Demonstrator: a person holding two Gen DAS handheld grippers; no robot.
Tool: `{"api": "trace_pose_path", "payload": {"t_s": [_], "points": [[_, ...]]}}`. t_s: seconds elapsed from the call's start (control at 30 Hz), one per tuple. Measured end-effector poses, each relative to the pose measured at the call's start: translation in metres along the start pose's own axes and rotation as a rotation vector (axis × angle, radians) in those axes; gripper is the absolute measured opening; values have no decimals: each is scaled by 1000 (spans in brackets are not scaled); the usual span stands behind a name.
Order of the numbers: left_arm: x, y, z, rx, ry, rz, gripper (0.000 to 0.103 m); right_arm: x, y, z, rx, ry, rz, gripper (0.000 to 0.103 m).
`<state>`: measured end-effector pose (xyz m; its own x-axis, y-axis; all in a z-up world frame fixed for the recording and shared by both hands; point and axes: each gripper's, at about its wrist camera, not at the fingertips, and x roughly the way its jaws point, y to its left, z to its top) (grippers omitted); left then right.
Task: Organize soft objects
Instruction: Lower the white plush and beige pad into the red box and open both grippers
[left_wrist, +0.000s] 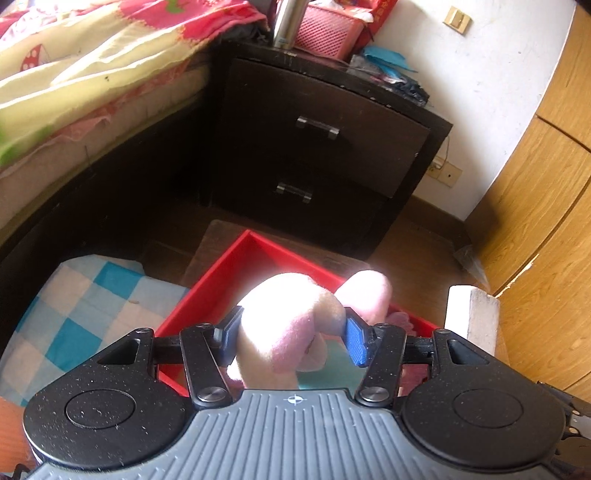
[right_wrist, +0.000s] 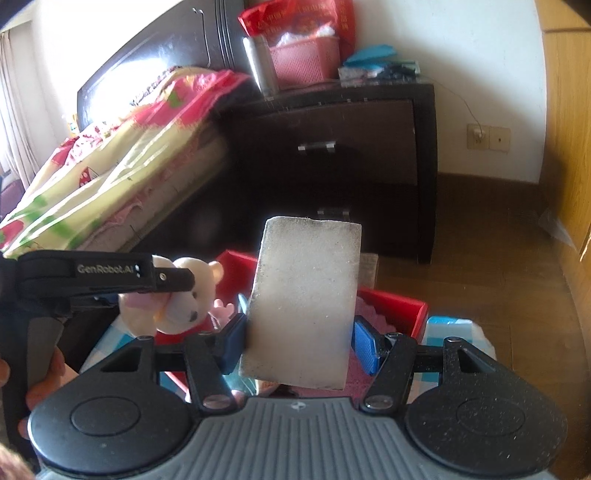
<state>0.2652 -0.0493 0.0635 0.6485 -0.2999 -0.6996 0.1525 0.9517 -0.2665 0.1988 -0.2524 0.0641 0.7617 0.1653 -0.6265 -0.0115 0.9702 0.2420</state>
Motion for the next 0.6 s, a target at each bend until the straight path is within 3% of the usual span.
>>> {"api": "trace_pose_path", "payload": {"t_s": [0.13,0.33,0.47,0.6], "points": [[8,6,-1,-7,11,8,57,19,-2,-5,5,26,-16,38],[12,7,-3,11,22,6,68,37,-4,-12,1,59,-49,41],[8,5,-3,14,16,-3,78,36,-2,-15,-13,51,-74,60],[2,2,-4,44,22,7,78,34,-4,-16,-16,52,-71,60]]}}
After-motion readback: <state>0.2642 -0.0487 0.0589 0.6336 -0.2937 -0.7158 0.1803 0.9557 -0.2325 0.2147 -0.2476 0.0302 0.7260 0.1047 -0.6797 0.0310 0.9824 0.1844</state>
